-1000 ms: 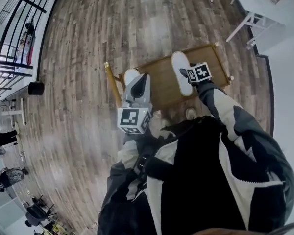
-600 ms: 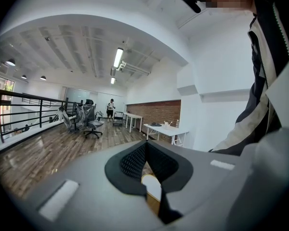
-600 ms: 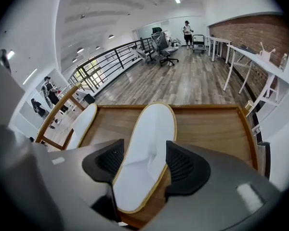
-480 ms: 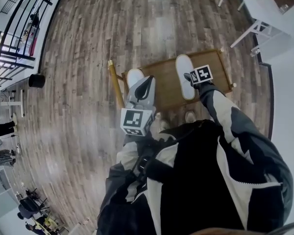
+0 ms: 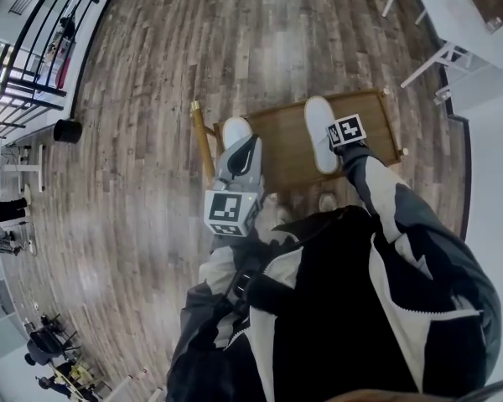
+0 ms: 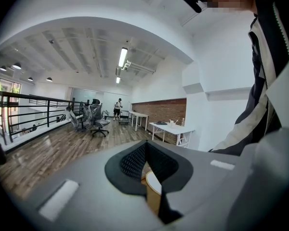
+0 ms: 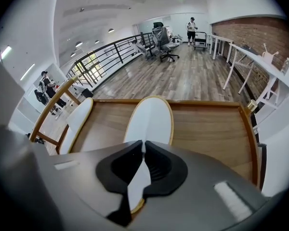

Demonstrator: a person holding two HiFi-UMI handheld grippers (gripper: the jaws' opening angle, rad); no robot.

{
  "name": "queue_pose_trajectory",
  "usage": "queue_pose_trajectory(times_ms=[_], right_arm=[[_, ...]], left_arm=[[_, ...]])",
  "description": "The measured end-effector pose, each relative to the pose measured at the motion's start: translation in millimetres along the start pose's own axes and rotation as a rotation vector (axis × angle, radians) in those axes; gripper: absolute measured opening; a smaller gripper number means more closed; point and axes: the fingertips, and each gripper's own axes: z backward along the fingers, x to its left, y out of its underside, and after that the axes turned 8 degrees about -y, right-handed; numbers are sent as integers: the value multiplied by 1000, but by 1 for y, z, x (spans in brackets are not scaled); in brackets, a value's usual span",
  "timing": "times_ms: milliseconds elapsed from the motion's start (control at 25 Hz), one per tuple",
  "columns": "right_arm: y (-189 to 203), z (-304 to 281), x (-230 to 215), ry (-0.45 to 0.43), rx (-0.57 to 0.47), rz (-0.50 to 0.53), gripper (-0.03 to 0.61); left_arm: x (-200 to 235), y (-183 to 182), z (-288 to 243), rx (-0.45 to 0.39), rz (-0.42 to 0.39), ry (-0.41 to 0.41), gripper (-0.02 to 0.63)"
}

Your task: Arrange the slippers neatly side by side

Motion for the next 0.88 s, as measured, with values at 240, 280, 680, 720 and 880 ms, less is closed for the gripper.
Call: queue_pose_trajectory(times_ms=[240, 280, 680, 720, 880], right_arm=[[-7, 6, 15, -40, -51, -29, 20], [-9, 9, 20, -51, -63, -29, 20], [-24, 41, 88, -190, -171, 31, 21], [-24, 43, 94, -202, -177, 33, 21], [-26, 51, 116, -241, -195, 38, 21]], left_arm=[[11, -2, 6, -3, 12, -22, 18], [13, -2, 7, 1, 18, -23, 18], [14, -2, 17, -4, 33, -25, 18], [13, -2, 19, -5, 33, -22, 18], [13, 0, 26, -2, 38, -23, 18]])
